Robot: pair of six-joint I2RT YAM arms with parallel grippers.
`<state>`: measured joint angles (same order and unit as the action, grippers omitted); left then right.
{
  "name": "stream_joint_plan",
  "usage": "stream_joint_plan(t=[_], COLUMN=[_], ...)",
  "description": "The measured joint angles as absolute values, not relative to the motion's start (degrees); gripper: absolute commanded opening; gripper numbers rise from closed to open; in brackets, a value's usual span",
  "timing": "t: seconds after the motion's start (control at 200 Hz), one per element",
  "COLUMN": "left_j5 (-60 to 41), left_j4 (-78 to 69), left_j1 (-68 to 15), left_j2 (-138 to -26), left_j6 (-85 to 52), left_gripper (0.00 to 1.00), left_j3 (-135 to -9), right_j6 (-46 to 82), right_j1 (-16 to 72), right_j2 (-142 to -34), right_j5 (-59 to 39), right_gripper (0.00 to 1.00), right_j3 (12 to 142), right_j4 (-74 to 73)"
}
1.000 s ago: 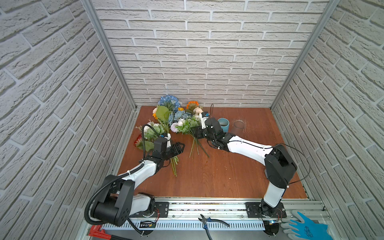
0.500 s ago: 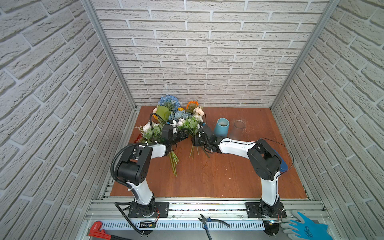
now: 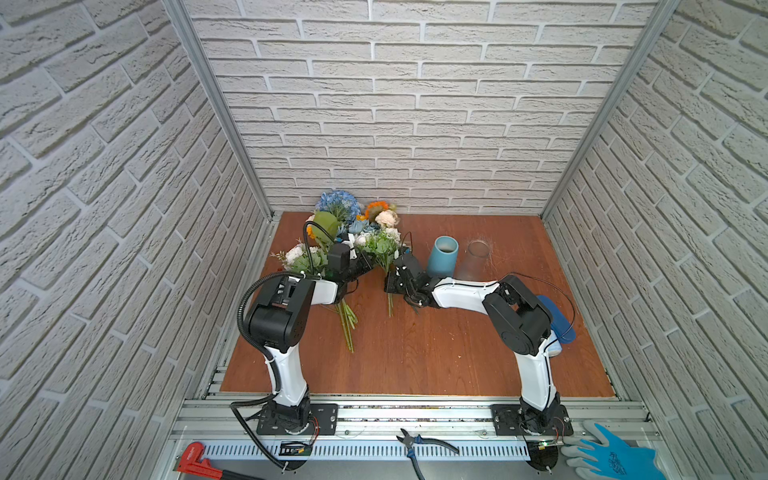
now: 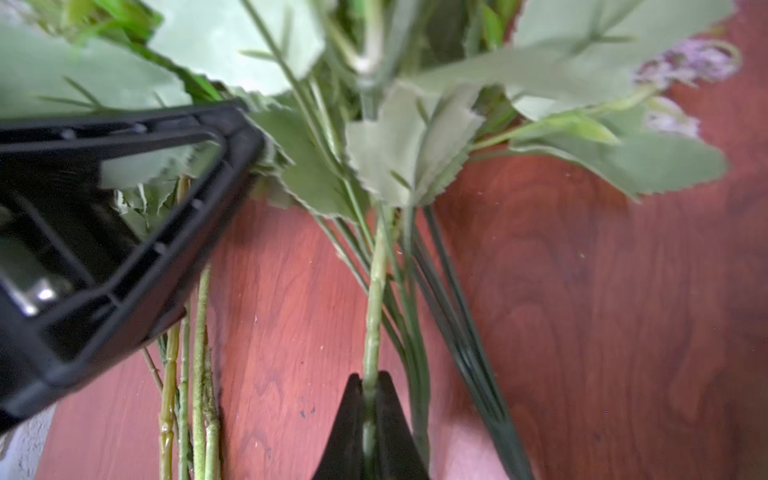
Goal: Arrange the flowers into the vase
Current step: 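Lift the peach flower out of the pile with the right gripper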
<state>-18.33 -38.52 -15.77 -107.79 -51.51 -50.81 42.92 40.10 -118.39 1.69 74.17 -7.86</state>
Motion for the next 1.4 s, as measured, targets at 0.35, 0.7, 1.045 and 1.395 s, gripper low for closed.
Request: stream_joint_plan(t=[0.35,0.7,1.045,1.395], left_j5=[-19.2,-17.7,-16.4,-19.9], left_j4=[-37.1,-29.2,-25.0,-25.4], left_j1=[-11.4,-10.1,-8.1,-10.9], left_j2=[-107.5,-100.3,-94.5,-98.1], left_j6=[-50.6,-45.1,-42.2,-45.0], left_gripper=[0.02,0.05,0.18,0.75], left_j3=[-51.7,-51.2,-48.3,-48.3], right_j6=[40.4,37.5,35.1,32.6], right_j1=[38.8,37.3,36.1,36.1], right_j2=[-106.6,-106.3,-106.3,-105.7], right_j5=[-0.6,-1.3,-1.7,-2.7], right_gripper=[0.07,0.06,0.06,0.06], right_j3=[65.9,65.9,66.6,68.1], right_j4=[-3.6,-1.7,-1.9,-2.3])
